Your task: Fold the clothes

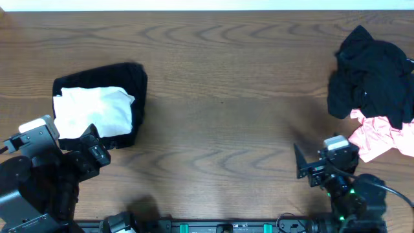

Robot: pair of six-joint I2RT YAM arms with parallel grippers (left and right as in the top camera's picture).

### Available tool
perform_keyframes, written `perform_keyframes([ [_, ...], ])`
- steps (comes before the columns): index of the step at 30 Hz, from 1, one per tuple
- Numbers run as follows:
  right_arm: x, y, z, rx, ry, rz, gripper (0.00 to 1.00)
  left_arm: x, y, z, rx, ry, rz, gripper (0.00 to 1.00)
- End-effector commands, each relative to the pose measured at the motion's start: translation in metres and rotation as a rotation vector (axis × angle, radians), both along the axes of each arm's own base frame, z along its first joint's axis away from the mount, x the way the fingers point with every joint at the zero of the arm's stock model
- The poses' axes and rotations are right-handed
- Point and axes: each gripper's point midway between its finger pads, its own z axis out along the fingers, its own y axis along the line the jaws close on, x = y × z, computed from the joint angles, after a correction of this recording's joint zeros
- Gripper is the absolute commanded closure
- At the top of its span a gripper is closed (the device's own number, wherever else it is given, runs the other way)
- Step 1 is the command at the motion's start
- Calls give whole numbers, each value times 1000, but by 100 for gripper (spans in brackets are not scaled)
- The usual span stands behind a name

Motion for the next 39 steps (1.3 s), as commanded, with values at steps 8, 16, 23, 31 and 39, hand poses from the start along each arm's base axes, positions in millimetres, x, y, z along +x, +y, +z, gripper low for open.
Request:
perform_keyframes([
  [8,0,-3,-48,37,22,-32,1,1,-2,2,13,-4,-23,2],
  [16,1,-2,-72,38,75,-26,1,1,-2,2,13,-4,-23,2],
  [23,1,-2,-72,37,76,-26,1,1,-2,2,13,-4,-23,2],
  [31,1,-2,-72,37,76,-26,1,1,-2,2,13,-4,-23,2],
  [39,1,-2,-72,37,76,-26,1,1,-2,2,13,-4,-23,2],
])
